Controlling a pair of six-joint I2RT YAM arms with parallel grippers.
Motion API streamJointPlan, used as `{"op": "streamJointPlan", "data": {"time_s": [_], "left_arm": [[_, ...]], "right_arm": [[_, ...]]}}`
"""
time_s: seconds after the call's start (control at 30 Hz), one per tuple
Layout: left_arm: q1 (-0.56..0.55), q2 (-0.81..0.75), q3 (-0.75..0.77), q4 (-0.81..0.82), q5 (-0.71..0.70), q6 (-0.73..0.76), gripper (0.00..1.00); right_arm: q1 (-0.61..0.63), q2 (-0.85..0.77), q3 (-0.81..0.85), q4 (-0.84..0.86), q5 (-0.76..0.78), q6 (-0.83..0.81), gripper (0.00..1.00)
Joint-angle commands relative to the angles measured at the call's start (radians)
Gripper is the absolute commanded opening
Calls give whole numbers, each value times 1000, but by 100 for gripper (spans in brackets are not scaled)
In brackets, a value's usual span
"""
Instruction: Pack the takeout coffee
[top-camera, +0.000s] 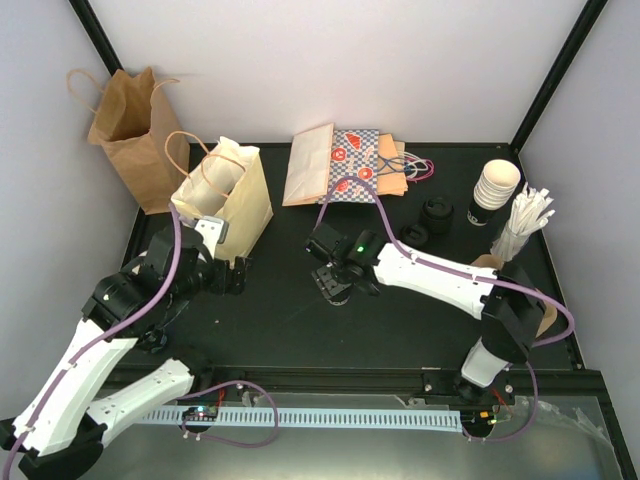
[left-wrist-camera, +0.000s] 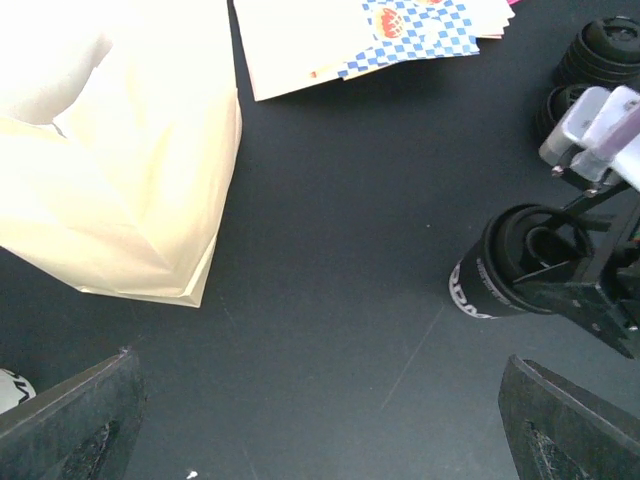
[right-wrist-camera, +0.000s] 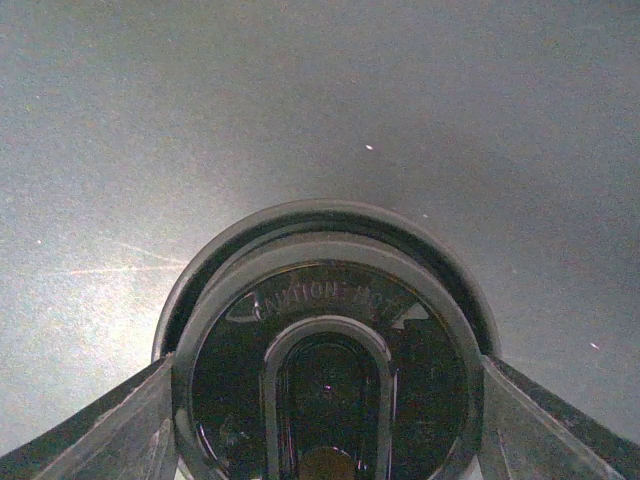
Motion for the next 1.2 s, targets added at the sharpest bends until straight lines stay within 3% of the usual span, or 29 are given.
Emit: {"op": "streamJointPlan", "data": {"time_s": [0.0, 0.4, 0.53, 0.73, 1.0, 1.17], "left_arm": [[7, 17, 38, -38, -60, 24, 99], [34, 115, 246, -112, -199, 65, 99], [133, 150, 293, -93, -192, 105, 99], [345, 229, 409, -48, -38, 191, 98], [446, 376, 457, 26, 170, 216, 81], [507, 454, 450, 100, 165, 261, 57]], "right_arm": [[6, -72, 14, -56, 66, -9, 73], [-26, -226, -77, -69, 103, -38, 70], [-47, -278, -119, -79, 110, -57, 69], [-69, -348, -174, -82, 112, -70, 69], [-75, -401, -195, -95, 107, -74, 69], [-75, -423, -195, -94, 95, -83, 69]]}}
